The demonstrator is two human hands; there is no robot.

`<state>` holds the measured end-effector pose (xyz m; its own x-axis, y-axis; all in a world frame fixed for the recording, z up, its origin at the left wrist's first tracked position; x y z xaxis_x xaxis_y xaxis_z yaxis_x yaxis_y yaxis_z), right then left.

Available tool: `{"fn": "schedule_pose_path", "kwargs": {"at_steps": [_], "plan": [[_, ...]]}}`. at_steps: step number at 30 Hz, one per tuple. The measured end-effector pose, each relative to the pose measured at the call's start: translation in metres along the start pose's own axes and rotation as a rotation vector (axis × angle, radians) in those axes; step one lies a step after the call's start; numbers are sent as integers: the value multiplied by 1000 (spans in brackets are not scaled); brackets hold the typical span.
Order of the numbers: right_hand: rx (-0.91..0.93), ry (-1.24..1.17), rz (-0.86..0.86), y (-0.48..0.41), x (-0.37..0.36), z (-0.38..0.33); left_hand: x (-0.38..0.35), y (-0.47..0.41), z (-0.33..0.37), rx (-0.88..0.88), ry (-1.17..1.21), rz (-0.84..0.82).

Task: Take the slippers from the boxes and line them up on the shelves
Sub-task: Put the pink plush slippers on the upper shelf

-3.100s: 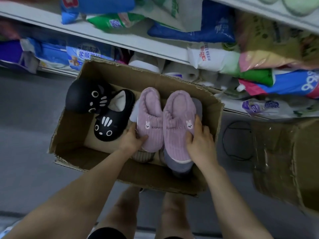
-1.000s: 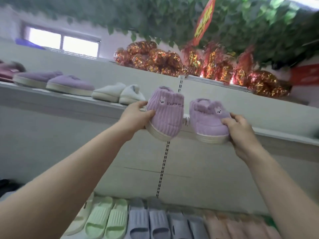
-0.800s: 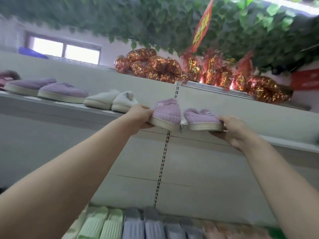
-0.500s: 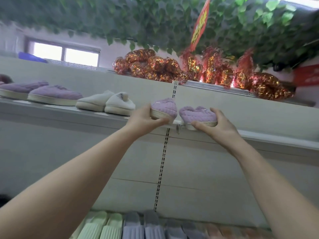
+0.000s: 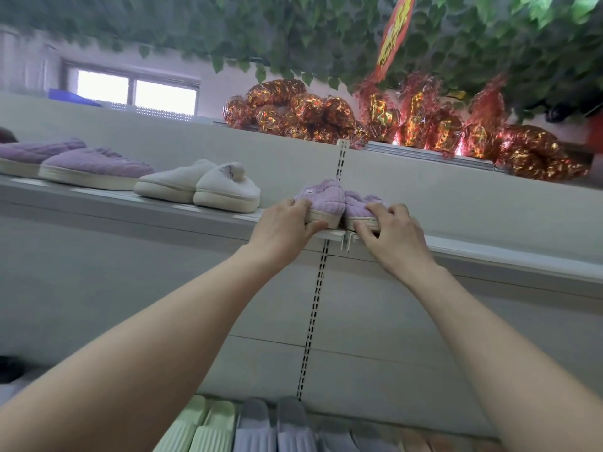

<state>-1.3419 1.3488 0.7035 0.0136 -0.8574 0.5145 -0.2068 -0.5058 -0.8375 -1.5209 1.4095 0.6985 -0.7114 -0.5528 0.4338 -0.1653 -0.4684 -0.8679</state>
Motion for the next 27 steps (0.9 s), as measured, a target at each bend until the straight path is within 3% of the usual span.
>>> {"fn": "schedule_pose_path", "kwargs": {"at_steps": [10, 21, 27], "plan": [[55, 42, 2, 5, 1, -2, -3, 3, 0, -4, 22, 14], [387, 267, 136, 45, 32, -39, 42, 62, 6, -308, 12, 167], [381, 175, 94, 131, 24, -88, 78, 145, -30, -385, 18, 112]]}}
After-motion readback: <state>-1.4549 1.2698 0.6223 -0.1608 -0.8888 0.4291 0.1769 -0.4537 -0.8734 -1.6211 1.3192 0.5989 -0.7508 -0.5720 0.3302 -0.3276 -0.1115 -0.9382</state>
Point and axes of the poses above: each hand's wrist, its own y-axis away from the middle knuckle, its own x-axis out of the back of the hand, z = x × y, the point moved 10 cm from there along -y, towards the middle knuckle, and after that the axes turned 12 degrees about z, right-handed, at the moved point
